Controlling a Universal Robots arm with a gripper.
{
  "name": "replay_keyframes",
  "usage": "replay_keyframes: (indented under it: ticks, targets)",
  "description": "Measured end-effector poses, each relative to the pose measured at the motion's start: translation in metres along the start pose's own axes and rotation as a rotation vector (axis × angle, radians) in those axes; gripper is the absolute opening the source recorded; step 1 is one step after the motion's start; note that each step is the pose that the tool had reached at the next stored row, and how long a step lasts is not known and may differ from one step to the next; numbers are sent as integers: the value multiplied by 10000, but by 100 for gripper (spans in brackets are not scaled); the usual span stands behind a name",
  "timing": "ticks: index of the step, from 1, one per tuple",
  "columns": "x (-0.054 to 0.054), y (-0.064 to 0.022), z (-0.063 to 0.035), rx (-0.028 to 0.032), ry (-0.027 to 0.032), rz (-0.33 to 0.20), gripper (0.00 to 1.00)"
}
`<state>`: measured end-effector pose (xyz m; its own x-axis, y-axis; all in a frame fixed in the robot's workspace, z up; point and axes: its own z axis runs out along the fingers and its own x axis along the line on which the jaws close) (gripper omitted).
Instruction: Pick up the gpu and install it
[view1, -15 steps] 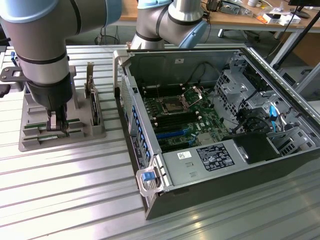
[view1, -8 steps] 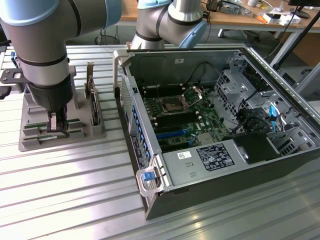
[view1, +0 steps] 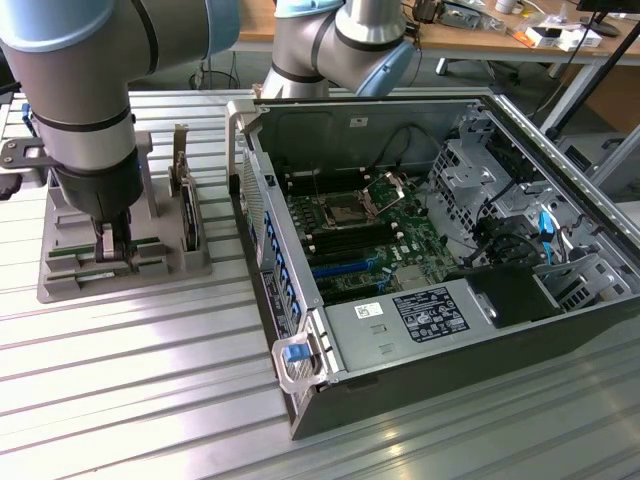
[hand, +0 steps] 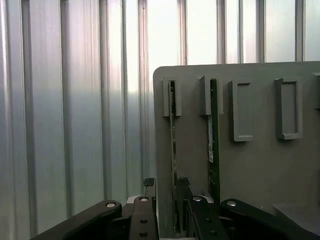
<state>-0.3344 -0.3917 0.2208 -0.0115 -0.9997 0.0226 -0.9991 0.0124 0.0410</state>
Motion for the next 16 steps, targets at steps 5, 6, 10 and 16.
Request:
replay_keyframes:
  ticks: [5,6,10,16]
  targets:
    - [-56,123,64,11,8,-204,31]
    - [-56,128,70,13,8,-223,31]
    - [-57,130,110,11,13,-296,31]
    - [-57,130,111,13,-2,-297,16]
